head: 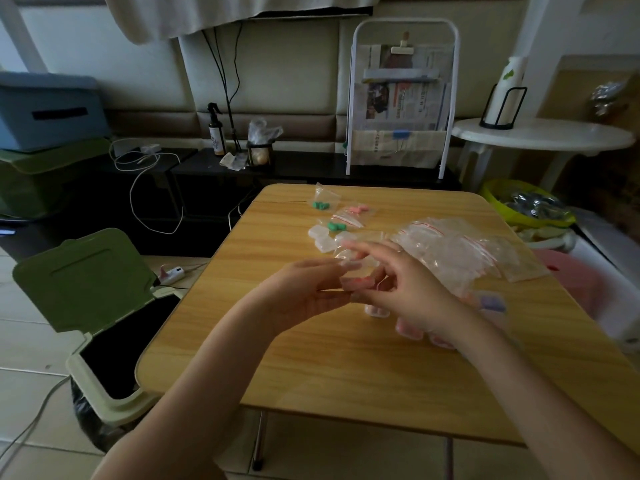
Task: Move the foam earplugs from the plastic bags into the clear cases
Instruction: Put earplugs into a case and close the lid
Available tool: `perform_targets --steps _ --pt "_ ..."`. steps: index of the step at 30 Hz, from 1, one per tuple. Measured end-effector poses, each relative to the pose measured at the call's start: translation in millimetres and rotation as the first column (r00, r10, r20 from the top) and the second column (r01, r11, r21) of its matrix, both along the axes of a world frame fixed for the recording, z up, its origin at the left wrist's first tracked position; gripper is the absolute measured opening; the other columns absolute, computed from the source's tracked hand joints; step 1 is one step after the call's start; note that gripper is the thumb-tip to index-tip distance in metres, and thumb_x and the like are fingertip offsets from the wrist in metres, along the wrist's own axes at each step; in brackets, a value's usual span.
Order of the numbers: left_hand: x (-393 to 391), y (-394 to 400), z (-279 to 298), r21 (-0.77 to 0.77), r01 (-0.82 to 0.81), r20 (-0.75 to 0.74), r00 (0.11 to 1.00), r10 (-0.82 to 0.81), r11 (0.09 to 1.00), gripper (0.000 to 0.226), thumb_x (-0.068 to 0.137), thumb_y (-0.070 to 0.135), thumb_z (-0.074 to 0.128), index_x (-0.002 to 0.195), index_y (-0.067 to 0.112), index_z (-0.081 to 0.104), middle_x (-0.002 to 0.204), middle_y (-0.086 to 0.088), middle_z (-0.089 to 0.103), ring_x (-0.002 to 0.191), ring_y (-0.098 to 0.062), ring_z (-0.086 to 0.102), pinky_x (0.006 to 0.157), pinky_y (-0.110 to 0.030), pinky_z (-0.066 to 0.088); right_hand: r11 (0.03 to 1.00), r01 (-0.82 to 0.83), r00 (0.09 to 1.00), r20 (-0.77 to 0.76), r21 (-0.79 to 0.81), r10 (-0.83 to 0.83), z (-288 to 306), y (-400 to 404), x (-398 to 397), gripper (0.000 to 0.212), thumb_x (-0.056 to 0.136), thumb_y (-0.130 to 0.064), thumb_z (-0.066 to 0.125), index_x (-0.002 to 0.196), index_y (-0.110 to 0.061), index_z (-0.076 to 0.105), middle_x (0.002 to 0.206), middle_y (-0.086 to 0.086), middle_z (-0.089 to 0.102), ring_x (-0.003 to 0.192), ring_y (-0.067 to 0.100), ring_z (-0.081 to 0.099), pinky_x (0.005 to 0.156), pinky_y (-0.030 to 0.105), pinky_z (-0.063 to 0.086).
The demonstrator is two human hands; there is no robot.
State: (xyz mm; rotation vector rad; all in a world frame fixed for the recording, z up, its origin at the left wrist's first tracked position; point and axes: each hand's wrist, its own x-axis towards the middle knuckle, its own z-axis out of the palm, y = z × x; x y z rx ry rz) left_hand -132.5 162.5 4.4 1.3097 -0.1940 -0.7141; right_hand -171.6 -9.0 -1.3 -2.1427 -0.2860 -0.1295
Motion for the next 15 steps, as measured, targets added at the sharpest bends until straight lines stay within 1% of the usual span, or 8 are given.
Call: perform_targets --steps 1,3,5,6,8,11,13,15 --pt "0.2 0.0 -0.5 0.011 0.021 0.017 1.000 -0.021 1.000 0.033 0.085 0.017 0.061 0.116 0.005 0.063 0.118 -0.019 0.066 0.110 -0.027 0.063 0.093 -0.031 0.053 1.000 -0.003 1.000 0.016 0.003 0.003 -0.1 0.3 -0.9 0.054 0.077 -0.017 0.077 0.121 -0.043 0.060 0.118 -0.017 0.050 0.087 0.016 0.060 0.069 0.028 0.058" --pt "1.5 0.6 -0.6 0.012 0.039 0.028 0.999 -0.039 0.999 0.034 0.086 0.012 0.062 0.118 0.001 0.061 0.119 -0.017 0.066 0.110 -0.025 0.063 0.092 -0.028 0.053 1.000 0.019 0.997 0.078 -0.005 -0.018 -0.6 0.8 -2.1 0.033 0.080 -0.019 0.074 0.106 -0.038 0.068 0.111 -0.018 0.055 0.085 0.011 0.059 0.067 0.020 0.055" --pt "2.7 0.9 -0.2 0.006 0.045 0.023 0.999 -0.045 0.999 0.035 0.085 0.011 0.063 0.118 -0.001 0.059 0.118 -0.016 0.066 0.110 -0.024 0.063 0.091 -0.027 0.053 0.998 0.066 0.989 0.131 0.001 -0.066 -1.2 -0.3 -2.3 0.024 0.081 -0.023 0.072 0.103 -0.033 0.070 0.101 -0.015 0.061 0.079 0.005 0.059 0.065 0.012 0.050" --pt "3.2 0.9 -0.2 -0.003 0.050 0.021 0.999 -0.050 0.999 0.034 0.086 0.010 0.062 0.118 -0.001 0.059 0.118 -0.017 0.066 0.111 -0.025 0.063 0.091 -0.027 0.053 0.996 0.094 0.985 0.142 0.009 -0.094 -0.9 -0.8 -2.2 0.024 0.081 -0.023 0.071 0.103 -0.030 0.071 0.095 -0.014 0.062 0.074 0.005 0.060 0.063 0.011 0.049" --pt "3.7 0.3 -0.3 -0.020 0.057 0.015 0.998 -0.057 0.998 0.034 0.088 0.008 0.061 0.120 -0.003 0.058 0.118 -0.018 0.066 0.110 -0.025 0.063 0.090 -0.027 0.053 0.991 0.134 0.977 0.163 0.024 -0.136 -0.5 -2.1 -1.3 0.022 0.080 -0.021 0.073 0.101 -0.028 0.072 0.090 -0.013 0.064 0.068 0.009 0.062 0.060 0.012 0.049" --pt "4.4 -1.9 -2.0 -0.035 0.066 0.011 0.998 -0.066 0.997 0.032 0.089 0.007 0.059 0.118 -0.005 0.059 0.113 -0.019 0.067 0.105 -0.023 0.065 0.087 -0.025 0.054 0.988 0.146 0.975 0.163 0.046 -0.151 -2.0 -2.1 0.1 0.023 0.080 -0.015 0.074 0.098 -0.029 0.072 0.092 -0.012 0.067 0.074 0.013 0.066 0.070 0.022 0.056" --pt "3.7 -3.2 -2.5 -0.030 0.046 0.026 0.999 -0.045 0.998 0.031 0.088 0.008 0.060 0.116 -0.004 0.061 0.110 -0.017 0.068 0.102 -0.022 0.066 0.085 -0.024 0.055 0.990 0.120 0.985 0.115 0.069 -0.127 -2.4 -2.3 0.9 0.025 0.081 -0.018 0.073 0.102 -0.032 0.071 0.092 -0.011 0.069 0.076 0.016 0.069 0.073 0.031 0.059" --pt "3.5 -2.8 -1.9 0.031 0.000 0.080 0.997 -0.003 1.000 0.033 0.083 0.010 0.066 0.114 0.000 0.063 0.109 -0.015 0.070 0.102 -0.020 0.067 0.086 -0.024 0.055 0.996 0.061 0.996 0.054 0.060 -0.064 -1.8 -4.8 0.6 0.033 0.082 -0.026 0.071 0.112 -0.039 0.067 0.100 -0.011 0.071 0.085 0.012 0.069 0.079 0.031 0.059"
